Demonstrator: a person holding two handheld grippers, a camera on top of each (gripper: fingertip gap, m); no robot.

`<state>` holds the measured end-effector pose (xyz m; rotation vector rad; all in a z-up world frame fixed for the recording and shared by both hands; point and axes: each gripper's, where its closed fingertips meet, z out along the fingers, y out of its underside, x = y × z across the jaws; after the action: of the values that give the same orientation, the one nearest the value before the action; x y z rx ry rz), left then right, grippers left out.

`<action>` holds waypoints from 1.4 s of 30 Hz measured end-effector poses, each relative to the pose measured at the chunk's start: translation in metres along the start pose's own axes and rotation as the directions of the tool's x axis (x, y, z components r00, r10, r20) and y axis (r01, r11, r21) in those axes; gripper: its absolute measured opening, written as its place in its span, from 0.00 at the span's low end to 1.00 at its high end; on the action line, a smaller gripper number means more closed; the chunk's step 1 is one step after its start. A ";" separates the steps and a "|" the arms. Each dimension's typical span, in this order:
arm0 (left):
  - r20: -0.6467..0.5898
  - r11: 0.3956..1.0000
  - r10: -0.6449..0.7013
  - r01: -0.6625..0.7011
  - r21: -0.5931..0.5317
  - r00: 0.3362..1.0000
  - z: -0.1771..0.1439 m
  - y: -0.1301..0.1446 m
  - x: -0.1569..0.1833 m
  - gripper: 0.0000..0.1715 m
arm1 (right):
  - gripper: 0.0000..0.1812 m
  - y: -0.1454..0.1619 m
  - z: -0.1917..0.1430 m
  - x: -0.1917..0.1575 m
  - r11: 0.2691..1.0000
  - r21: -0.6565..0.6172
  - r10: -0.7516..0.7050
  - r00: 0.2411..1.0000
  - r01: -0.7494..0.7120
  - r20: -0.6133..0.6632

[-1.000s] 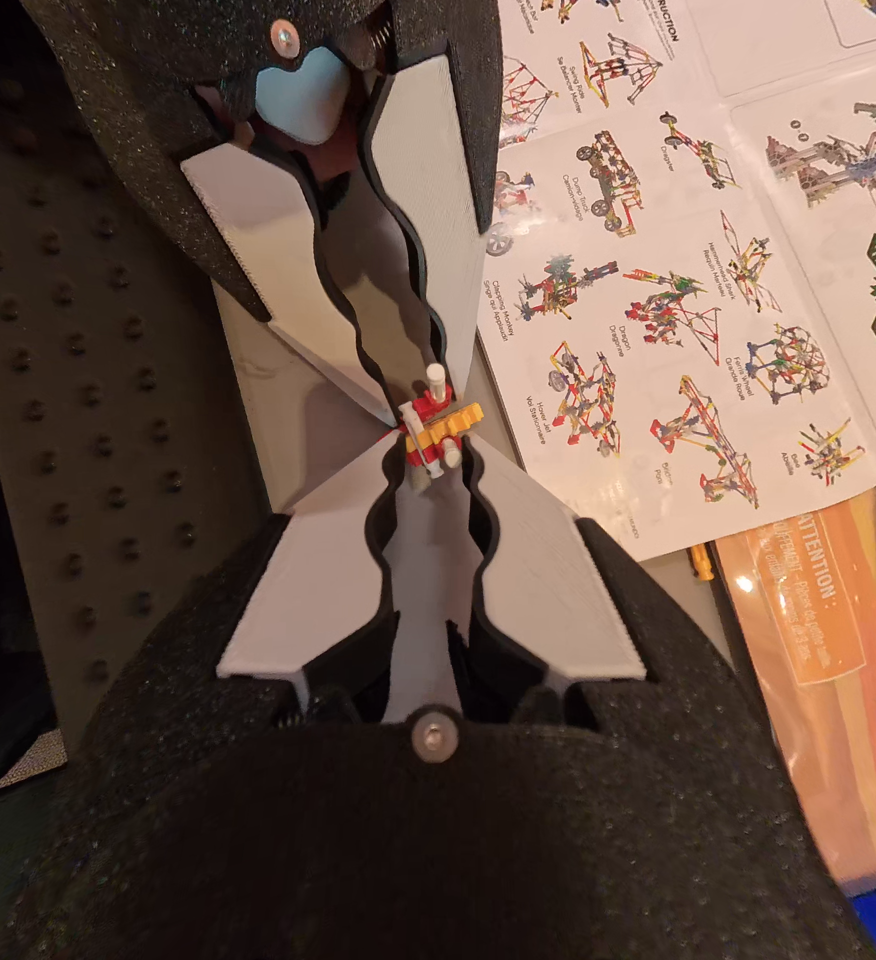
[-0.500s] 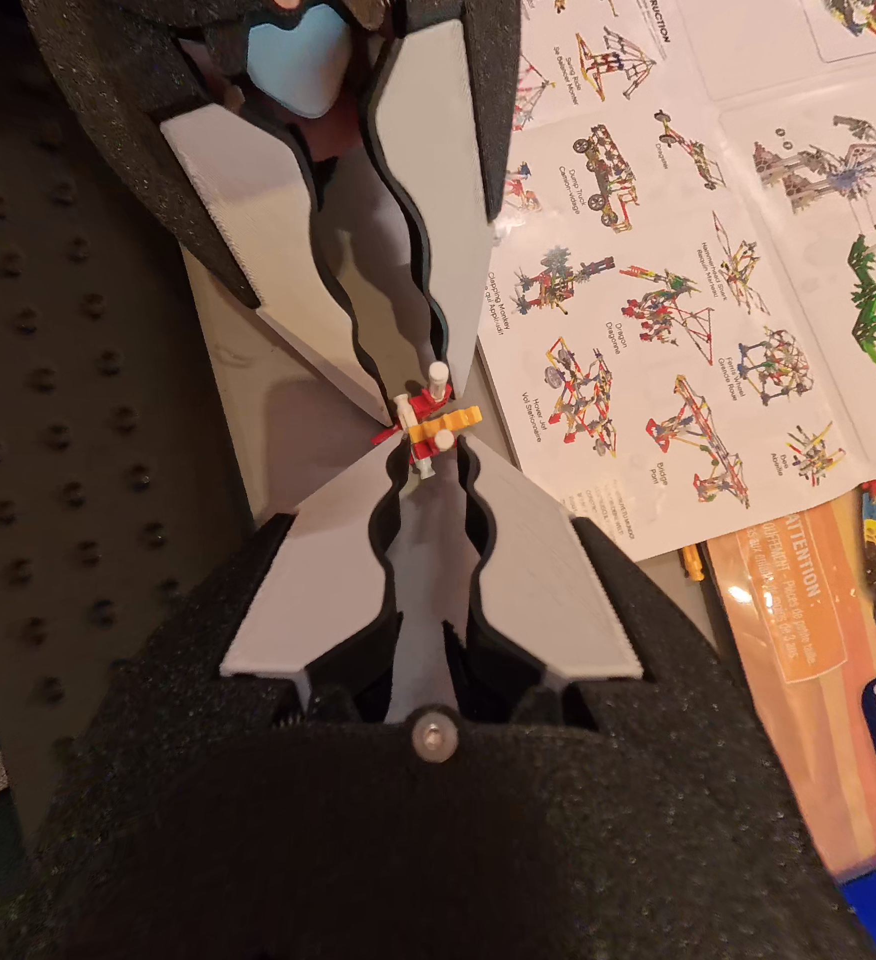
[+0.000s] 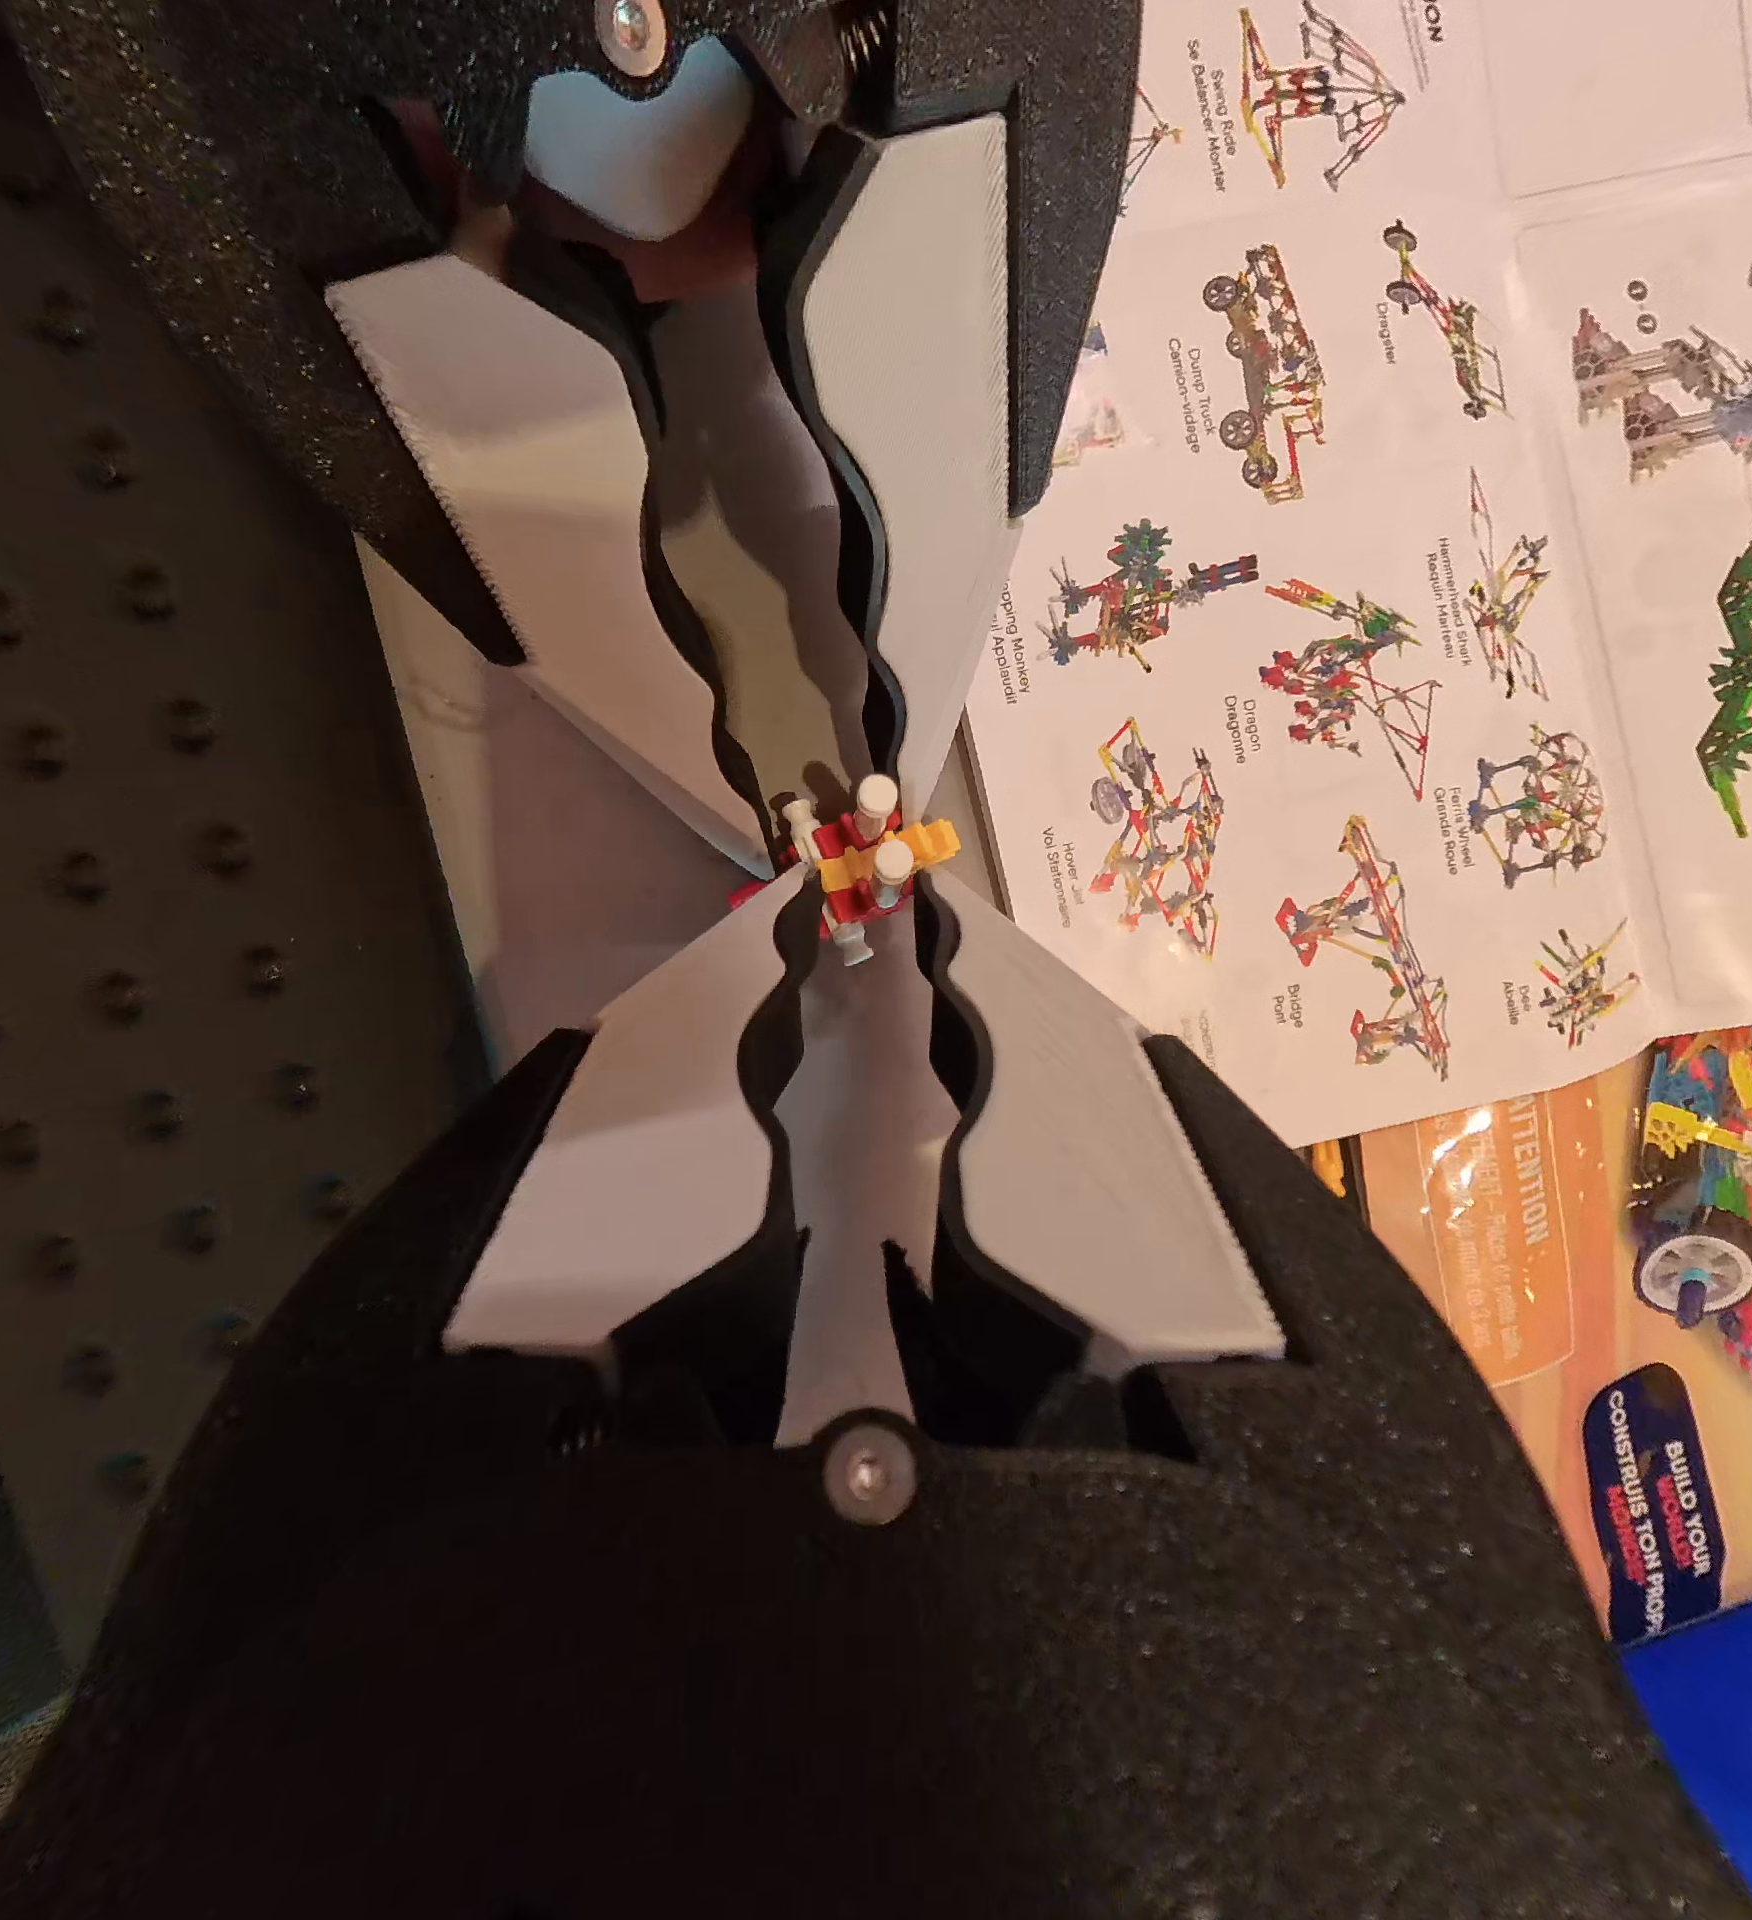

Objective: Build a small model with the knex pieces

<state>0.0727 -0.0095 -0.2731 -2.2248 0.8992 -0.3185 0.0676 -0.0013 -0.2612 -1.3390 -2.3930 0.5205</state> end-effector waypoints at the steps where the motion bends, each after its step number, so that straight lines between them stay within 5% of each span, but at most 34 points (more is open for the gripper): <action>1: -0.001 1.000 -0.002 0.002 0.002 1.000 0.000 0.000 0.000 0.10 | 0.10 0.000 0.000 0.000 1.000 0.003 0.000 1.000 0.000 0.001; 25: -0.028 1.000 0.006 -0.006 -0.010 1.000 0.001 0.000 -0.001 0.12 | 0.10 0.003 0.003 0.002 0.996 0.061 0.066 0.995 -0.071 0.081; 42: -0.008 0.999 0.041 -0.041 -0.021 0.999 0.001 -0.001 -0.004 0.12 | 0.09 0.003 0.004 0.004 0.999 -0.041 -0.023 0.996 0.026 0.083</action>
<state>0.0709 -0.0060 -0.2731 -2.2228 0.9548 -0.2998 0.0657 0.0028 -0.2652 -1.3284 -2.4965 0.5318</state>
